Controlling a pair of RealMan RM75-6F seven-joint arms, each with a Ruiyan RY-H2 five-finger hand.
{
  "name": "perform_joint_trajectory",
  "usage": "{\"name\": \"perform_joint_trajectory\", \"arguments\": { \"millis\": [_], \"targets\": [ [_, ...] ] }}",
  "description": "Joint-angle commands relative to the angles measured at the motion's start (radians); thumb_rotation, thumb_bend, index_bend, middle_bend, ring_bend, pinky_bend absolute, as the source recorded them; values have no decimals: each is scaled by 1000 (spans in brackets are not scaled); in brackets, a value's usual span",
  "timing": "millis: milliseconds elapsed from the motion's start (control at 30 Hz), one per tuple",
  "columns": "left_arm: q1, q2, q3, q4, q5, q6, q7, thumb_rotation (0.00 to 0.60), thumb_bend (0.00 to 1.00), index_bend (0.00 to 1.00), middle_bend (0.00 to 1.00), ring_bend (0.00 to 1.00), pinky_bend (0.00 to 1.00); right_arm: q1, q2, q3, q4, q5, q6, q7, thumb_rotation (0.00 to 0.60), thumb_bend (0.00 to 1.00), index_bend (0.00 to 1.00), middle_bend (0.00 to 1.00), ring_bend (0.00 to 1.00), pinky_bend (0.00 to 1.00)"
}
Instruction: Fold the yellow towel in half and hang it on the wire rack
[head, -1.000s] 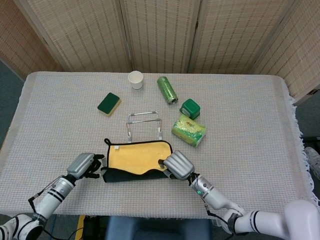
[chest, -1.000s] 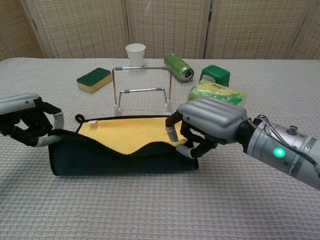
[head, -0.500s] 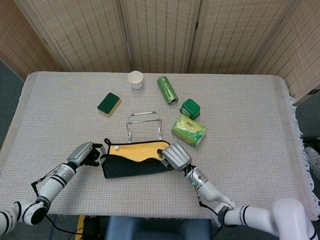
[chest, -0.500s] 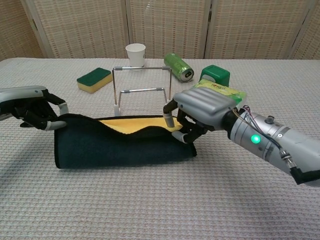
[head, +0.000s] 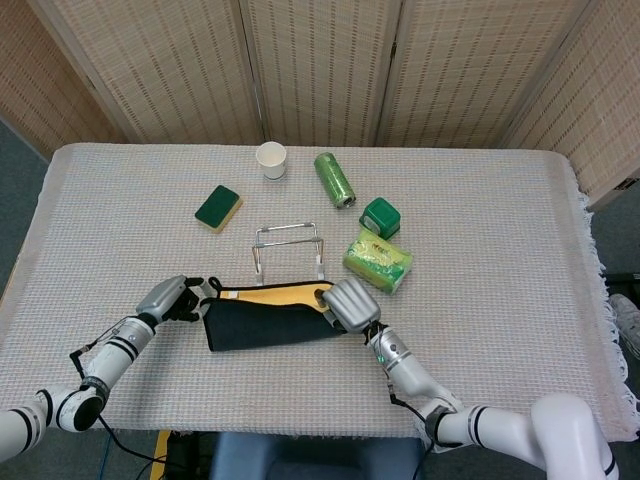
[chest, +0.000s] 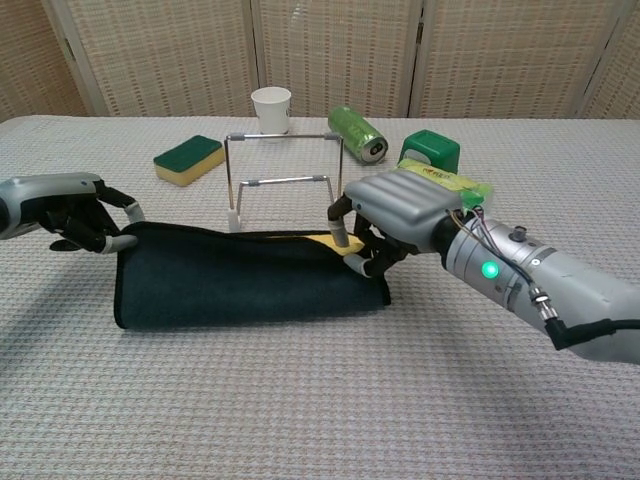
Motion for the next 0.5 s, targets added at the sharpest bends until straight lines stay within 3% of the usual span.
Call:
{"name": "perform_joint_trajectory", "arguments": {
  "millis": [33, 267, 400, 500],
  "targets": [
    [-2, -3, -3, 8, -7, -7, 5, 600, 486, 357, 927, 867, 905, 5, -7, 2, 8, 5, -2, -3, 600, 505, 702, 905, 1000, 1000],
    [8, 5, -6, 5, -7, 7, 18, 600, 387, 80, 892, 844, 904, 15, -21, 2, 26, 15, 1, -7, 600, 506, 702, 906, 1000, 1000],
    [26, 14, -6, -1, -1, 39, 27, 600, 351, 36, 839, 794, 904, 18, -29, 2, 34, 19, 8, -7, 600, 505, 702, 906, 1000, 1000],
    [41, 27, -6, -14, 7, 64, 27, 600, 327, 29, 724, 689, 903, 21, -34, 3, 43, 23, 10, -10, 600, 505, 702, 906, 1000, 1000]
  ]
}}
